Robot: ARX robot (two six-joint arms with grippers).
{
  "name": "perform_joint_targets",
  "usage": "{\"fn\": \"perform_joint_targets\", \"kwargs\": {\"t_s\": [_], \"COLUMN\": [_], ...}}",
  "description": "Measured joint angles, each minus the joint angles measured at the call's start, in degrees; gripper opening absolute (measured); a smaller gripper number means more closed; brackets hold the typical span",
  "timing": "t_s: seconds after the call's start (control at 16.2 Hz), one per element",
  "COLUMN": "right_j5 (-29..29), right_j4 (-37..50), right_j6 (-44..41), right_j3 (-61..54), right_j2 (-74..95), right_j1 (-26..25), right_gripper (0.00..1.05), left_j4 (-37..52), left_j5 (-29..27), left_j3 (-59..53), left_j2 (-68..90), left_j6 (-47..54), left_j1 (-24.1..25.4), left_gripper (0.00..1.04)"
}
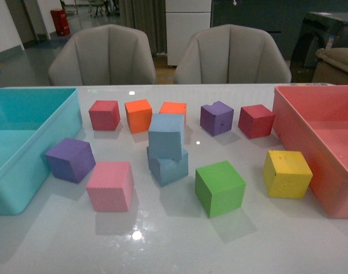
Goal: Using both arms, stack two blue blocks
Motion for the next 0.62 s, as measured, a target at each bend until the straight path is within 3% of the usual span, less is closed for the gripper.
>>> {"fn": "perform_joint_targets", "kwargs": {"t_s": [0.12,0.25,0.49,0.56,0.62], "right_j5": [-0.02,0.00,0.00,-0.02,0.00], "right_j4": [0.00,0.00,0.00,0.00,0.00], "right_j6": [0.00,0.00,0.00,0.00,0.00], "right_j3": [0.00,0.00,0.00,0.00,0.00], "right_j2": [0.00,0.00,0.00,0.00,0.00], "right_j1": [0.00,0.00,0.00,0.00,0.00], "right_gripper": [0.98,0.98,0.98,0.98,0.98], "left_j4": [-1.75,-12.46,-11.93,-11.89,-11.89], "left_j5": [0.00,0.00,-0.02,0.02,0.00], "left_j3": [0.00,0.04,0.04,0.04,0.04], "left_j2": [-1.70,-10.58,-11.04,-11.04,-11.04], "left_j6": [0.00,0.00,0.00,0.00,0.00], "left_j1": [0.00,0.00,0.00,0.00,0.00], "left_gripper": [0.02,0.02,0.02,0.09,0.24]}}
